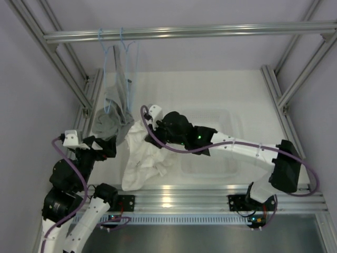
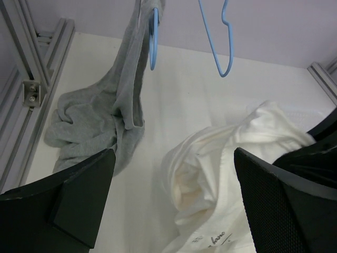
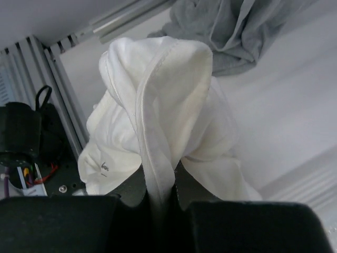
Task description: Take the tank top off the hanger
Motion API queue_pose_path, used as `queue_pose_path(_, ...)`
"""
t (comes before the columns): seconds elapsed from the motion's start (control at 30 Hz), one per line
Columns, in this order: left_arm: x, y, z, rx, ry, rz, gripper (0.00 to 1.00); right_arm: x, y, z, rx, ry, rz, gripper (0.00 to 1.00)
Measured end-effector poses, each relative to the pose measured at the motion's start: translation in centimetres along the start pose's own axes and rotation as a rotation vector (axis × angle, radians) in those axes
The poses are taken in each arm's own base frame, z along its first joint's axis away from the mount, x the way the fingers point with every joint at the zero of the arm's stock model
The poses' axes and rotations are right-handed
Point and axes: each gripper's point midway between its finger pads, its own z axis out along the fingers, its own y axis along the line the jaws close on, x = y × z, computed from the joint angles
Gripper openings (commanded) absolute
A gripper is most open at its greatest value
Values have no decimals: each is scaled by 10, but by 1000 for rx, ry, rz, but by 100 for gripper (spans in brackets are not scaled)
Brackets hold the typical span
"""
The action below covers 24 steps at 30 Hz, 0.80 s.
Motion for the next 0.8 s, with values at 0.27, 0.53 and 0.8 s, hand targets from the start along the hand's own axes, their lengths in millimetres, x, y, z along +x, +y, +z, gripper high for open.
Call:
queue_pose_path(0.27,-4,6,-3,-31,-24,-12,99,-50,0,-43,15,-151,-15,0)
queue_pose_path(0.53,-4,9,-2,-46,-28,-12,99,-93,-13,-90,104,-257,-56,0)
queue_pose_path(0.8,-4,9,-2,-48,-28,-12,99,-138,-34,-157,243,-396,-78,0)
